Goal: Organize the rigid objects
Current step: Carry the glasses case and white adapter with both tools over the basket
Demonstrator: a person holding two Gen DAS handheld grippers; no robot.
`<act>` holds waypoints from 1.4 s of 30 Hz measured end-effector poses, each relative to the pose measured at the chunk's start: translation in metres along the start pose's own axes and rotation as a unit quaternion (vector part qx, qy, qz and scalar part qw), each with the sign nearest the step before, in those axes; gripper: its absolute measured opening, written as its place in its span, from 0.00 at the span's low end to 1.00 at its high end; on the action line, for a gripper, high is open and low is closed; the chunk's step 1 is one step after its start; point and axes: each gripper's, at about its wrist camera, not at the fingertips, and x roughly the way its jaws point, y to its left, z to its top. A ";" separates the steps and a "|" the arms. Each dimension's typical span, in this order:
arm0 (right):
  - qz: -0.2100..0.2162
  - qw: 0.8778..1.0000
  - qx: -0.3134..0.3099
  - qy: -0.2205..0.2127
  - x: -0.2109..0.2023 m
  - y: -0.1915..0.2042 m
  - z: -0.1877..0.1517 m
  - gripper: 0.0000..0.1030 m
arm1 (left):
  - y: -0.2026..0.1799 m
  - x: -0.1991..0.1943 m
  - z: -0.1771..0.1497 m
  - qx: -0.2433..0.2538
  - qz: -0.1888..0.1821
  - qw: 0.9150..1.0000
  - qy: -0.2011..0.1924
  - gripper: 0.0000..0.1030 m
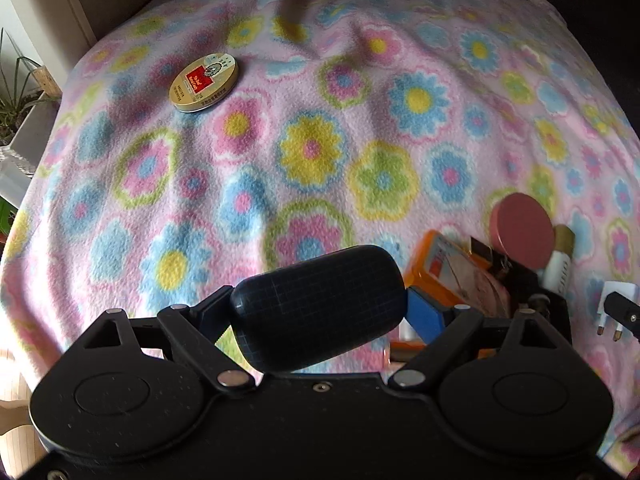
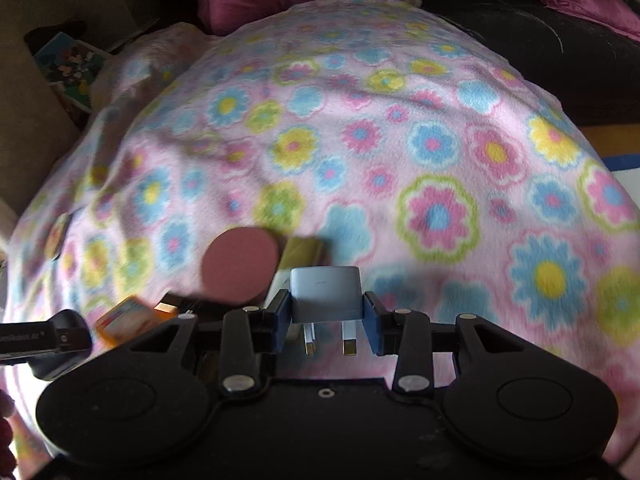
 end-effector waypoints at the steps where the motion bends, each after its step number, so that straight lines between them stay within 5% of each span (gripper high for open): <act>1: 0.006 1.000 -0.001 0.002 -0.009 0.001 -0.006 0.36 | -0.003 -0.007 -0.006 0.004 -0.002 1.000 -0.002 0.83; 14: 0.025 0.997 -0.043 0.055 -0.107 0.019 -0.130 0.37 | -0.003 -0.083 -0.128 0.034 -0.020 0.999 -0.012 0.83; 21: 0.005 0.996 -0.071 0.049 -0.146 0.026 -0.161 0.37 | 0.003 -0.096 -0.175 0.036 -0.021 0.999 -0.016 0.83; 42: -0.041 0.985 -0.149 0.076 -0.146 0.053 -0.197 0.37 | 0.005 -0.084 -0.196 0.028 -0.017 0.999 0.000 0.83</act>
